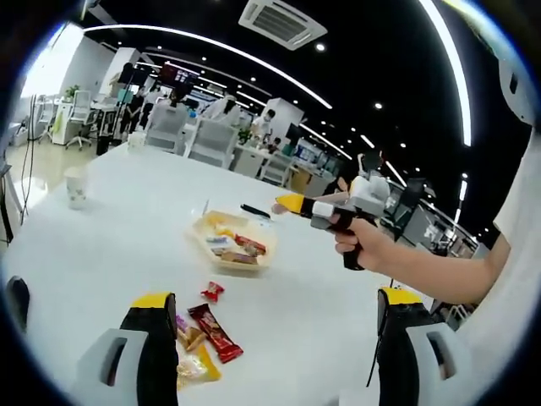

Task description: Place the target food into the container with the food tongs after gripping and lifting it, then release it inside without dropping or visibly crushing the food.

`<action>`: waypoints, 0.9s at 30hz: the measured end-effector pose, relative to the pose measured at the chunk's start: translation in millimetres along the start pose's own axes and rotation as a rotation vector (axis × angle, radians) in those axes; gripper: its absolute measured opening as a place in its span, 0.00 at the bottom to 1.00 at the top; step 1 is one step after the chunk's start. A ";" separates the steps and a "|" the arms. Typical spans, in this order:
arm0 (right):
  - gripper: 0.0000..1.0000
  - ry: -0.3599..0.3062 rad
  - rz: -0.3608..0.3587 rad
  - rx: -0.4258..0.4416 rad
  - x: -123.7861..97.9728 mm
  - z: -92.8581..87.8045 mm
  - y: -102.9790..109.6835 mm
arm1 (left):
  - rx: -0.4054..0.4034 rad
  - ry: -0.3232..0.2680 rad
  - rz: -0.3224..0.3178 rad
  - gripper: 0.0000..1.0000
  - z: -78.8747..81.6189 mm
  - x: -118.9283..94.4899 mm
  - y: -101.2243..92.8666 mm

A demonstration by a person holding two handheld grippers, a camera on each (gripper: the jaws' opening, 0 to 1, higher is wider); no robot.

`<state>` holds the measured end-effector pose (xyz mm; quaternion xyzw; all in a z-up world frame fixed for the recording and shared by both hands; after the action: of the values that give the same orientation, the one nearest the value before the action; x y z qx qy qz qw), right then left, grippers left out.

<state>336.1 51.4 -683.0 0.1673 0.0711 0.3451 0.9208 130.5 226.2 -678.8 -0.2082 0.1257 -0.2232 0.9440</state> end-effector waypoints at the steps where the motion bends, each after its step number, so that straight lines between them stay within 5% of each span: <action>1: 0.21 0.000 -0.006 0.003 -0.3 -0.1 -2.3 | 0.001 0.000 0.000 0.99 0.1 0.1 -0.4; 19: 0.25 -0.004 -0.073 0.031 -16.9 -7.9 -19.9 | -0.008 0.012 0.015 0.99 -10.3 0.0 0.5; 27: 0.27 0.027 0.015 0.087 -15.6 -15.4 0.4 | -0.002 -0.002 0.027 0.99 -8.0 -4.7 0.7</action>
<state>320.3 45.4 -697.0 0.2033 0.0972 0.3507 0.9090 124.0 226.4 -685.5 -0.2075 0.1279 -0.2102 0.9468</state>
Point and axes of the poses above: the point that each gripper's makers call its tool centre point, and the gripper's own axes: x roughly forward along the fingers, y roughly to its left, z roughly out of its top, the point moved 5 cm from there along -x, roughly backward along the fingers, and after that the axes turned 12 degrees about -y, right-handed, at the moved point
